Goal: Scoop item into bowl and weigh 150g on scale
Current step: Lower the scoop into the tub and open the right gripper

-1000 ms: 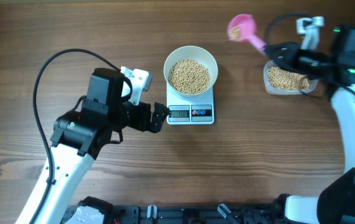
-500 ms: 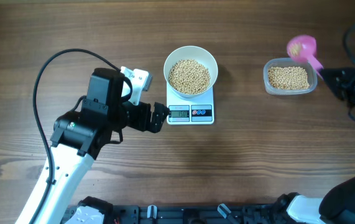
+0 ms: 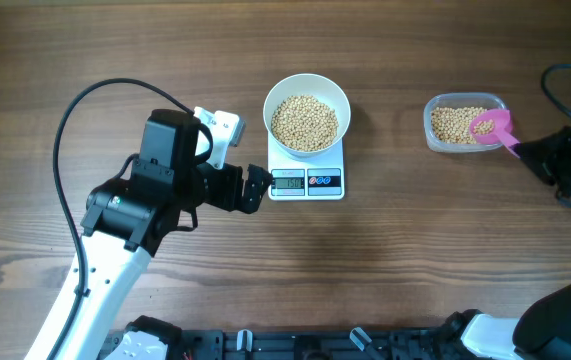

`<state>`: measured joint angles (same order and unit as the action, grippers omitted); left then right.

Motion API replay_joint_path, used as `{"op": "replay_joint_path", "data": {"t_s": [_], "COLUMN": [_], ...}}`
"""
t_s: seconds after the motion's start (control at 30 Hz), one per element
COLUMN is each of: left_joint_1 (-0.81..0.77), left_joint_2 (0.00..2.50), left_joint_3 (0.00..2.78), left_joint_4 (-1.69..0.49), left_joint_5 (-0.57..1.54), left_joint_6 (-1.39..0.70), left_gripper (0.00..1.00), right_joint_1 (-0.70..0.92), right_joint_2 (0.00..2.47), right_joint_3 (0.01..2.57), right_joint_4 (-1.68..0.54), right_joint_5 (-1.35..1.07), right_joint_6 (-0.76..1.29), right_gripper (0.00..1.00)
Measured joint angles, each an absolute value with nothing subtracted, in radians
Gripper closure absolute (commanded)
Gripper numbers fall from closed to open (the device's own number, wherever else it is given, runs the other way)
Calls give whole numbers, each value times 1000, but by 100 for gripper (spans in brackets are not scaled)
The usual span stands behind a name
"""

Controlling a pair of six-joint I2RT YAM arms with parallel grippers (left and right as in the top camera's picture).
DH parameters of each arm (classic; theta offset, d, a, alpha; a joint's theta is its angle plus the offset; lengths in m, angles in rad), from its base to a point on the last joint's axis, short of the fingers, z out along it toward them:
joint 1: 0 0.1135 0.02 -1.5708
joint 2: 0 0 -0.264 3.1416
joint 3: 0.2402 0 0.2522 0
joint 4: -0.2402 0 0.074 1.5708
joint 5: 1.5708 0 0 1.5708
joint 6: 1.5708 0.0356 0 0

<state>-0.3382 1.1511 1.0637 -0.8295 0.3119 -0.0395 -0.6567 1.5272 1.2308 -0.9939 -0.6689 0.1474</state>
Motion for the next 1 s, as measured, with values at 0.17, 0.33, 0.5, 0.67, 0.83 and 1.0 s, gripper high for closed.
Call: {"op": "replay_joint_path", "data": {"t_s": [0.17, 0.33, 0.5, 0.67, 0.83, 1.0], "left_joint_1": [-338, -338, -338, -338, -338, -338], "left_joint_2": [1151, 1151, 1151, 1151, 1151, 1151], "left_joint_3": [1064, 1064, 1064, 1064, 1064, 1064], "left_joint_4": [-830, -829, -829, -829, -830, -830], "left_joint_5": [312, 312, 311, 311, 312, 311], "left_joint_6": [-39, -39, -39, -39, -39, -39], "left_gripper": [0, 0, 0, 0, 0, 0], "right_joint_1": [-606, -547, -509, -485, -469, -467], "right_joint_2": [1527, 1527, 1527, 1531, 1569, 1600], "right_joint_3": [1231, 1231, 1231, 1231, 1231, 1231], "right_joint_4": [-957, -951, -916, -887, -870, -857], "right_joint_5": [-642, -589, -566, -559, -556, -556], "right_joint_6": [285, 403, 472, 508, 538, 554], "right_gripper": [96, 96, 95, 95, 91, 89]}}
